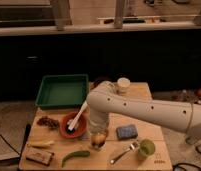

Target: Place apple in metal cup

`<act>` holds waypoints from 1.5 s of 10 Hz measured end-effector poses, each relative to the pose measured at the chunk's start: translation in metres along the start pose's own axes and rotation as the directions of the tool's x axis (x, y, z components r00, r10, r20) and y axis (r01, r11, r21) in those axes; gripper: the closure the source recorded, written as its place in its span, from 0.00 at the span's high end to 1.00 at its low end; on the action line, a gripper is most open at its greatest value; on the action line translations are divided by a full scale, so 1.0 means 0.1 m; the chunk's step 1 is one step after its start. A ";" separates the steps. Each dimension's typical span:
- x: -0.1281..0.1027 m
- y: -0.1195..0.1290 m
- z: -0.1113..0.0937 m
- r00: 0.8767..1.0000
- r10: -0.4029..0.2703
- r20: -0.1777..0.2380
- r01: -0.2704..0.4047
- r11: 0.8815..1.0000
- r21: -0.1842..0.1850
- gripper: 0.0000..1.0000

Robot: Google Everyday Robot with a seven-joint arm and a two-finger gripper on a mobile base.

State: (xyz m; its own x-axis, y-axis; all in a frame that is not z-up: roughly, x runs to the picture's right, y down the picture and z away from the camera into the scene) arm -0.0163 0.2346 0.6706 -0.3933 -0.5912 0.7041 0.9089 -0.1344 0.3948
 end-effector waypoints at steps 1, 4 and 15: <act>0.00 0.00 0.01 1.000 0.001 0.002 -0.001 1.000 0.000 0.68; 0.01 -0.01 0.03 1.000 0.000 0.007 0.000 1.000 -0.002 0.80; 0.00 0.01 -0.02 1.000 -0.021 -0.008 0.020 1.000 -0.022 0.80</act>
State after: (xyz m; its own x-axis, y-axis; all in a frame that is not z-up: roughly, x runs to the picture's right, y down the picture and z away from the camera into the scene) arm -0.0152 0.2322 0.6699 -0.4109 -0.5944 0.6913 0.9035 -0.1640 0.3961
